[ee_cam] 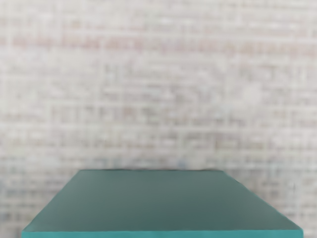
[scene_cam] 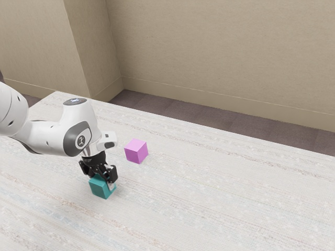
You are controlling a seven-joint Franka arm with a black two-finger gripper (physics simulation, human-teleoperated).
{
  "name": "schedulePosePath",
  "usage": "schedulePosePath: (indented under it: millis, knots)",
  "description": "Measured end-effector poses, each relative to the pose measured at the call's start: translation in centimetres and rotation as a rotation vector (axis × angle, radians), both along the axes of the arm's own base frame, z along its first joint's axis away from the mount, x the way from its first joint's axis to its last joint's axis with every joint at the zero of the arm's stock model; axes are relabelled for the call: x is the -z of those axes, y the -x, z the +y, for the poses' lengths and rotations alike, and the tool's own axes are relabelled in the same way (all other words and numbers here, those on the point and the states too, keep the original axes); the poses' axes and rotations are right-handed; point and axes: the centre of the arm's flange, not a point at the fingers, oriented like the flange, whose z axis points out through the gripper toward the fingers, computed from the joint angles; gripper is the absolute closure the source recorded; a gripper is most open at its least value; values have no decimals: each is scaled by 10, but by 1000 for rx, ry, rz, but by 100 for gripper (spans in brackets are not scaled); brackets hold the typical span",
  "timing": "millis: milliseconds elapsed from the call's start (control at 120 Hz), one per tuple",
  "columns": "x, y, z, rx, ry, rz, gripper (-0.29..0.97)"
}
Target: Pick up the blue block with one arm, and put the blue block on the pink block with one arm
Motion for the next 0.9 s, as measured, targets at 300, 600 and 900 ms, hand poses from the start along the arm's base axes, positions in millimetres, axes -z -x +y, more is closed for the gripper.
schedulePosePath:
  millis: [300, 600, 900]
  knots:
    - [-9, -1, 0, 1, -6, -11, 32]
    - [-84, -45, 21, 6, -45, -82, 33]
    - [-99, -106, 19, 14, -39, 5, 32]
